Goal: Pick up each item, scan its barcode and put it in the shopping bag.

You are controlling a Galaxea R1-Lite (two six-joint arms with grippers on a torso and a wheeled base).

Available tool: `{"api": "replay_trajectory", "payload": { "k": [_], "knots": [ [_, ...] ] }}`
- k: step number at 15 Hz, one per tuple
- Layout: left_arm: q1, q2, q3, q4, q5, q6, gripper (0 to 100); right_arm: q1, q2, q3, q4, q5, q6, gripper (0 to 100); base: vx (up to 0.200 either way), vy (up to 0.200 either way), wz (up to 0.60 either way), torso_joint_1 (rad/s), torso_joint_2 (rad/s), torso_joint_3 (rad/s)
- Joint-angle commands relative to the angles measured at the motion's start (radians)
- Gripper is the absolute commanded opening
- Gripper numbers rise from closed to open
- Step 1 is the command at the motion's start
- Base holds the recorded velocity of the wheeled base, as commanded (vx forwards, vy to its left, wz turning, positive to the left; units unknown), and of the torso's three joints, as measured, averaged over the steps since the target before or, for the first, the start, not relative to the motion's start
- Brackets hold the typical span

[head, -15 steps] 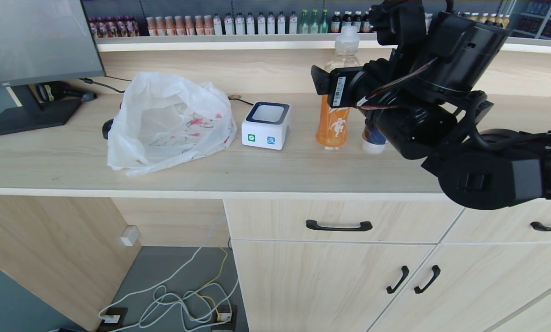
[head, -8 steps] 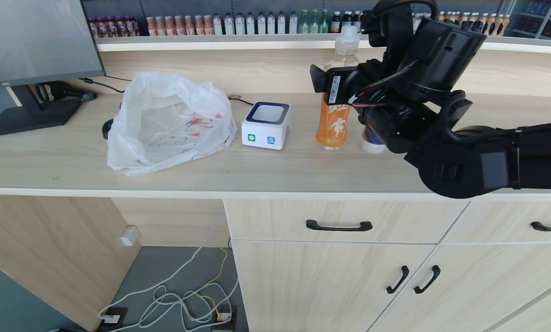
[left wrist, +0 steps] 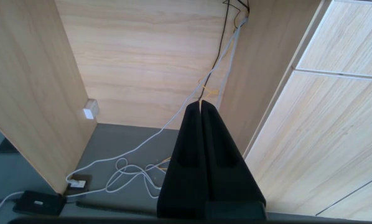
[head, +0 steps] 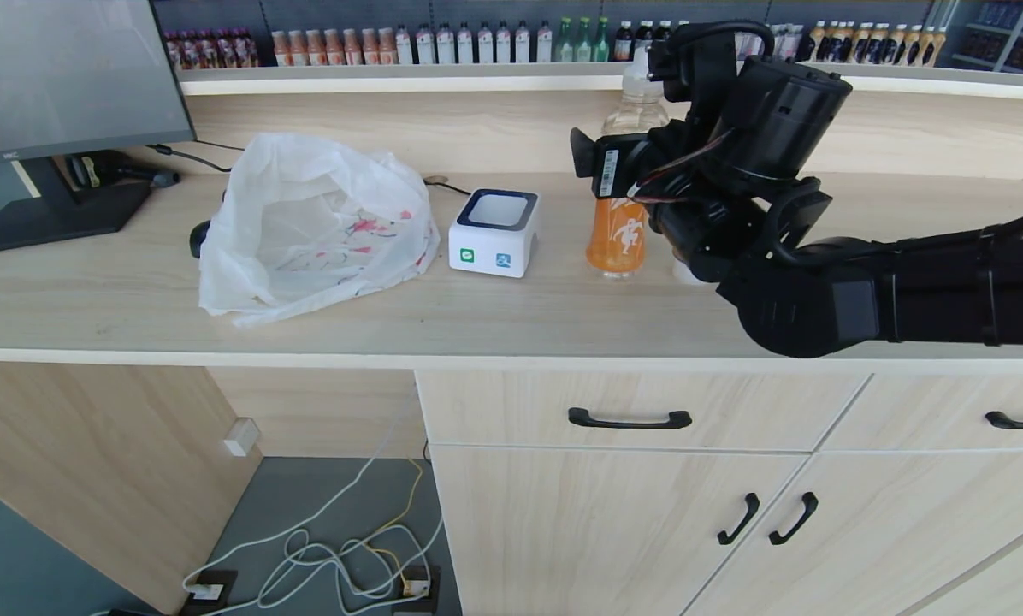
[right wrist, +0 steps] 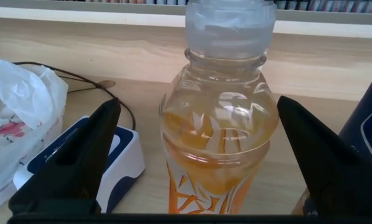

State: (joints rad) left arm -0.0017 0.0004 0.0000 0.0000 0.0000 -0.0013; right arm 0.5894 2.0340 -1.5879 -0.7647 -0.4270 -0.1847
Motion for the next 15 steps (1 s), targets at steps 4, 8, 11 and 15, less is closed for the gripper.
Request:
{"api": "replay_trajectory", "payload": {
  "k": [4, 8, 11, 15],
  "knots": [
    [0.000, 0.000, 0.000, 0.000, 0.000, 0.000, 0, -0.029, 0.049, -0.037, -0.001, 0.001, -0.002, 100, 0.000, 0.000, 0.00, 0.000, 0.00, 0.000],
    [0.000, 0.000, 0.000, 0.000, 0.000, 0.000, 0, -0.052, 0.071, -0.041, -0.004, 0.005, 0.002, 100, 0.000, 0.000, 0.00, 0.000, 0.00, 0.000],
    [0.000, 0.000, 0.000, 0.000, 0.000, 0.000, 0, -0.052, 0.087, -0.055, -0.005, 0.005, 0.002, 100, 0.000, 0.000, 0.00, 0.000, 0.00, 0.000],
    [0.000, 0.000, 0.000, 0.000, 0.000, 0.000, 0, -0.052, 0.100, -0.070, -0.004, 0.007, 0.004, 100, 0.000, 0.000, 0.00, 0.000, 0.00, 0.000]
  ]
}}
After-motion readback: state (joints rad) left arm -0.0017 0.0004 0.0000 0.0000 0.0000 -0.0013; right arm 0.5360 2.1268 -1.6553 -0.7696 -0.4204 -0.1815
